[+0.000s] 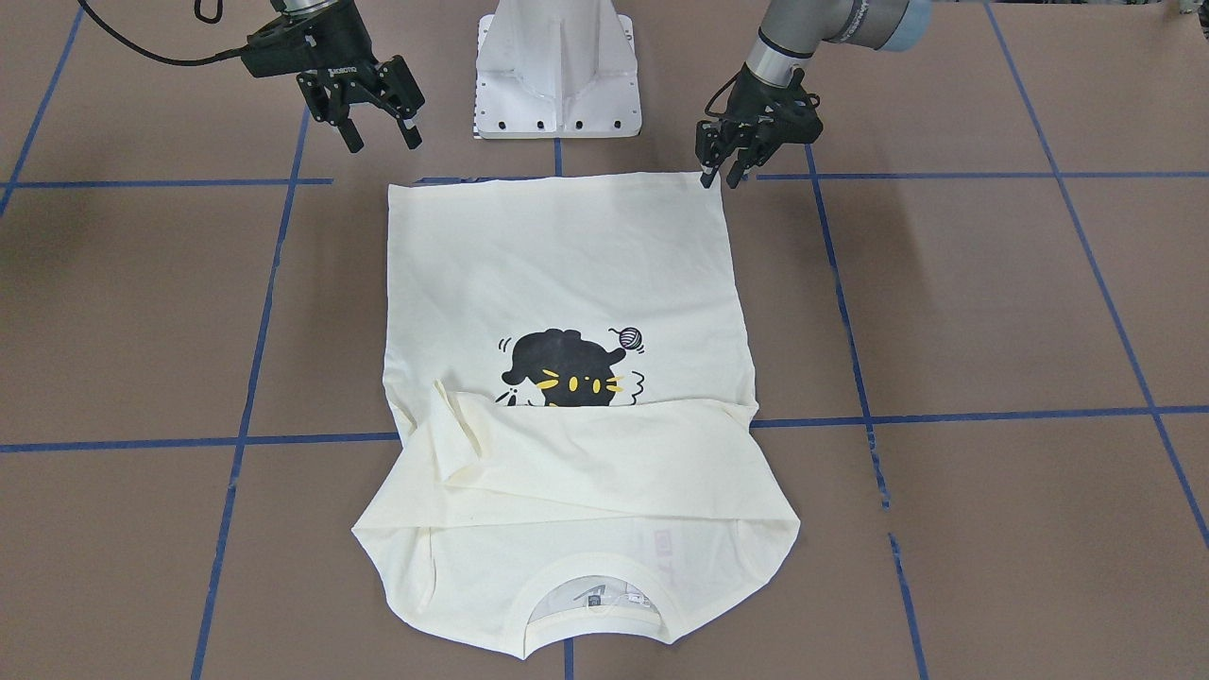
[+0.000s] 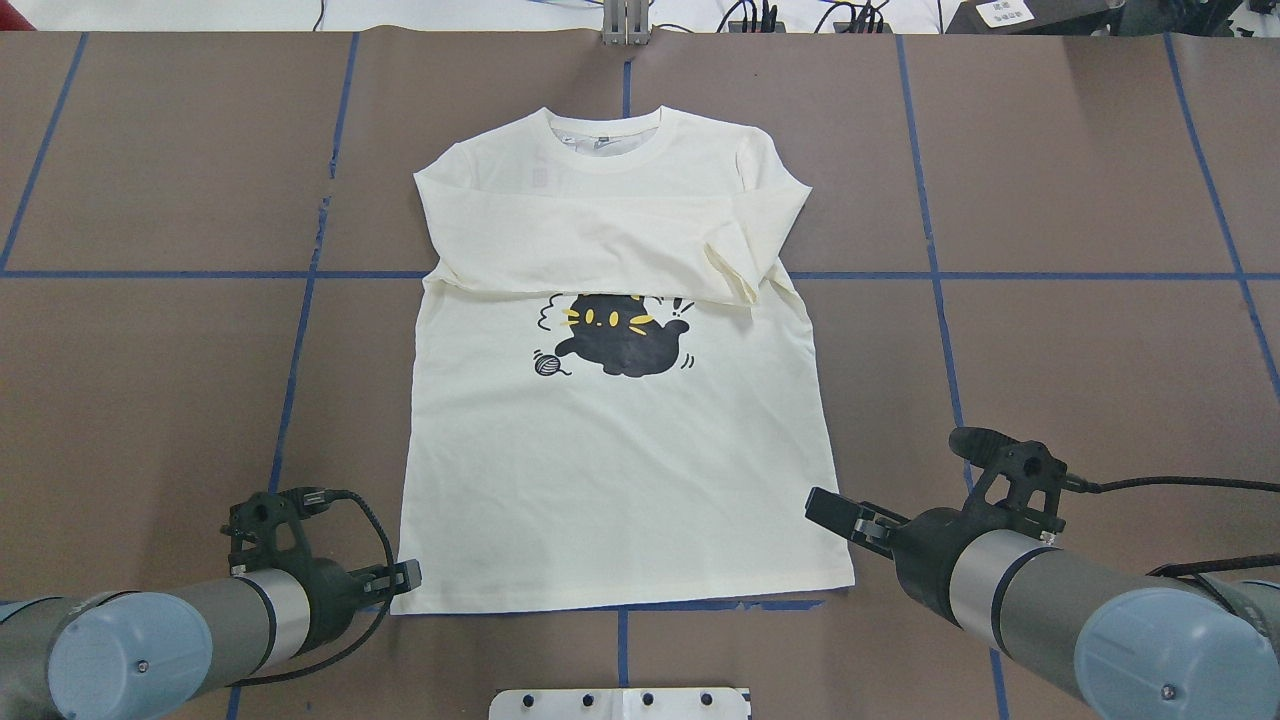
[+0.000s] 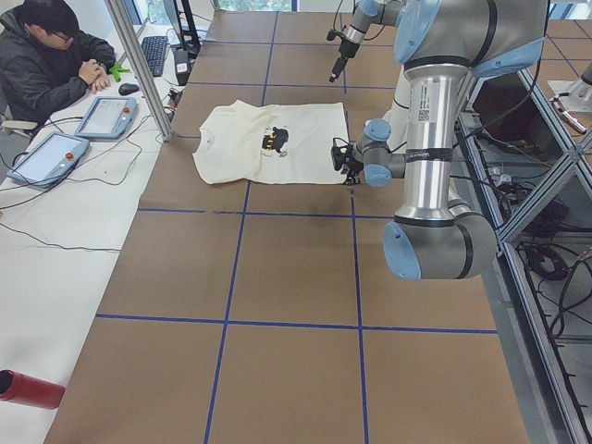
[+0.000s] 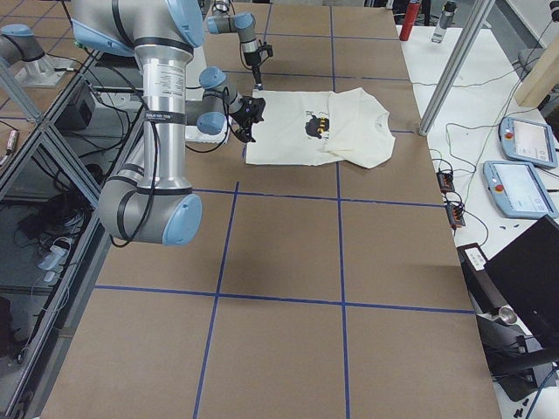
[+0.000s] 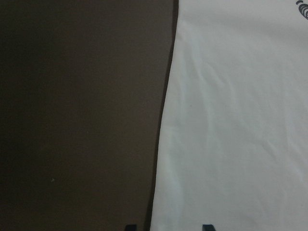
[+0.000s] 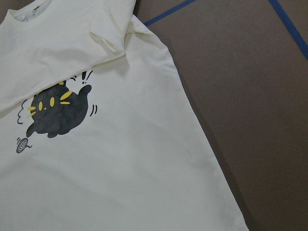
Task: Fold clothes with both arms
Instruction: 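Lower both grippers and grasp the two hem corners nearest the robot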
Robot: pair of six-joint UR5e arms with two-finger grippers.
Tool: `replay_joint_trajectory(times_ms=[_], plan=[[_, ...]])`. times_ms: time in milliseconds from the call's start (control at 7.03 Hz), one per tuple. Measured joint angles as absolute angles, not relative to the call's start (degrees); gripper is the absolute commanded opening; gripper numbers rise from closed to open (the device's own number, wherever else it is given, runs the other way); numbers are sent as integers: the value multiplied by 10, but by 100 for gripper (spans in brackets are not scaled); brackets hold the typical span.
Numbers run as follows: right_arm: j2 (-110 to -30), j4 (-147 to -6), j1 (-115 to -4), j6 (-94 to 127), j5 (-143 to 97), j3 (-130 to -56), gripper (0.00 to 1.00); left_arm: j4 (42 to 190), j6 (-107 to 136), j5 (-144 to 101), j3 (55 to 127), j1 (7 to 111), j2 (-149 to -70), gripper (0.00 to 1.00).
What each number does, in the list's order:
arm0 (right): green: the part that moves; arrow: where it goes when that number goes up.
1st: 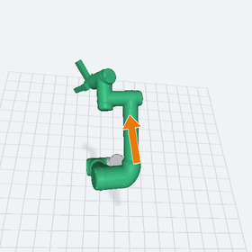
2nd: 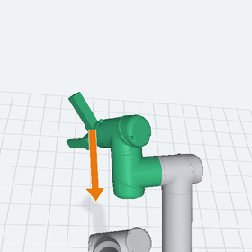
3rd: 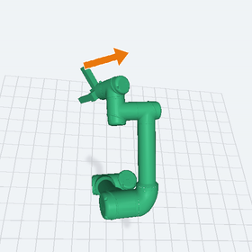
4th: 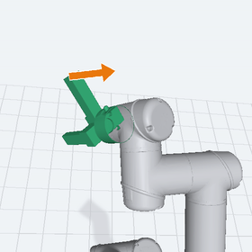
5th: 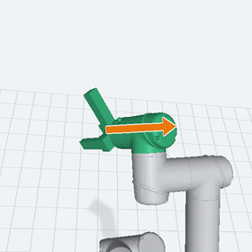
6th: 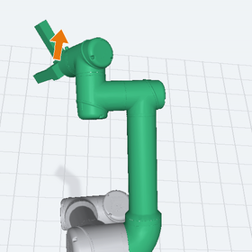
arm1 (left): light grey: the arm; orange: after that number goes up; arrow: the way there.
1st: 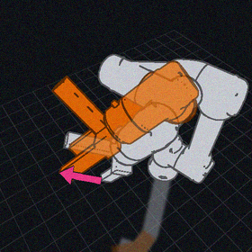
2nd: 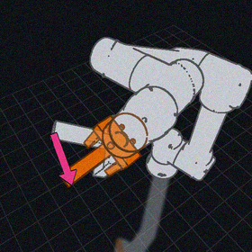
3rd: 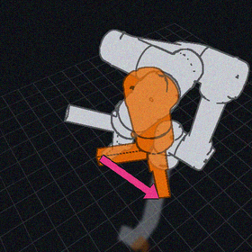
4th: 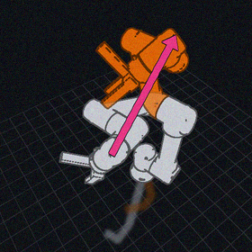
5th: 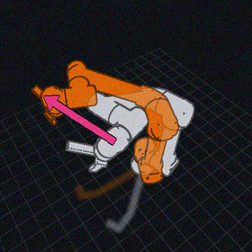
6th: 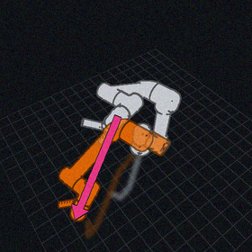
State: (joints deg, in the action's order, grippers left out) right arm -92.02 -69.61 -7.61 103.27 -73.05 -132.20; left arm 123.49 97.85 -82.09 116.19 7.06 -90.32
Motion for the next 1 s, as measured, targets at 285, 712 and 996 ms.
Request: replay_joint_trajectory(times_ms=[285,712,996], plan=[[-920,-696,-76,1033,-730,-1321,99,1235,983,-821,1161,63,-903,52],[-920,-696,-76,1033,-729,-1321,99,1235,985,-823,1161,54,-904,41],[-920,-696,-76,1033,-729,-1321,99,1235,985,-823,1160,52,-904,39]])
